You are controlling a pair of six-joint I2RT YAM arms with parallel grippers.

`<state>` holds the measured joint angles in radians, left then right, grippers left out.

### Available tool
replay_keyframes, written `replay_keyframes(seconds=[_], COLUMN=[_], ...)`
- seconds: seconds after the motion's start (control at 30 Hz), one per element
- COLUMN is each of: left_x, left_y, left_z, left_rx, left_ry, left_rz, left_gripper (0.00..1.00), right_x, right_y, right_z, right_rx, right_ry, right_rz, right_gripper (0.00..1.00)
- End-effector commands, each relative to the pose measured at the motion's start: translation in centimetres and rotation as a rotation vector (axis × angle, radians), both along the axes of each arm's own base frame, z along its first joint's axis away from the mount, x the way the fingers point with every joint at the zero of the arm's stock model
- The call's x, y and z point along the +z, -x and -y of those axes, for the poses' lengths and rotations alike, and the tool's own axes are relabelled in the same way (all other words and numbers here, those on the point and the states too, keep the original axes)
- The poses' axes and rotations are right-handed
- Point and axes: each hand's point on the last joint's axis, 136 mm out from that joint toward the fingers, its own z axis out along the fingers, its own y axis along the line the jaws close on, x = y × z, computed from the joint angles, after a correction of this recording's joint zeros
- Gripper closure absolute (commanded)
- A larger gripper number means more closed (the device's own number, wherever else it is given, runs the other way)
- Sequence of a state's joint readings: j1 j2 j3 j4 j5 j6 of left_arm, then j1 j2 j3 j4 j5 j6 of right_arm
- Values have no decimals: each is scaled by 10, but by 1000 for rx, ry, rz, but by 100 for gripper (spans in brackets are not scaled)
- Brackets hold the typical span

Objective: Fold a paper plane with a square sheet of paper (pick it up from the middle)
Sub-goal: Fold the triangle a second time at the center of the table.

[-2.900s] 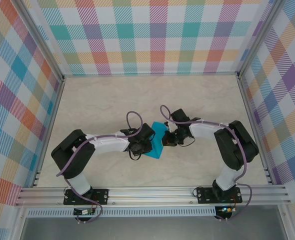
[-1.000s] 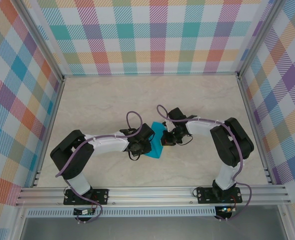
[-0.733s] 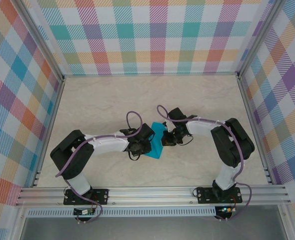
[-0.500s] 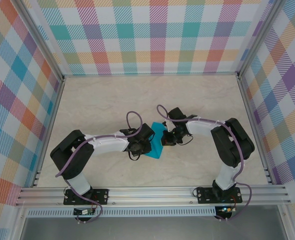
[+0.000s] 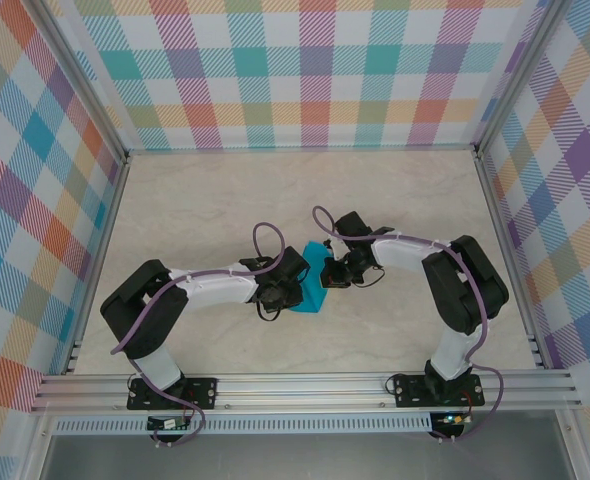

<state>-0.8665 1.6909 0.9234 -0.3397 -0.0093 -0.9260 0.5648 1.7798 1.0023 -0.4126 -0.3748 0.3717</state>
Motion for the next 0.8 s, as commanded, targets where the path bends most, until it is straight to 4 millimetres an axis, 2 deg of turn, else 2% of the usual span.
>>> replay_keyframes(seconds=[0.0, 0.77], left_x=[4, 7], left_y=[2, 0], left_z=[-2, 1], left_rx=[-11, -17], left_ry=[-7, -1], left_rz=[-2, 0], left_gripper=[87, 87], right_x=[-4, -13], right_y=[6, 6], right_z=[2, 3], right_rx=[27, 38], right_ry=[18, 72], right_rz=[-4, -4], right_gripper=[96, 96])
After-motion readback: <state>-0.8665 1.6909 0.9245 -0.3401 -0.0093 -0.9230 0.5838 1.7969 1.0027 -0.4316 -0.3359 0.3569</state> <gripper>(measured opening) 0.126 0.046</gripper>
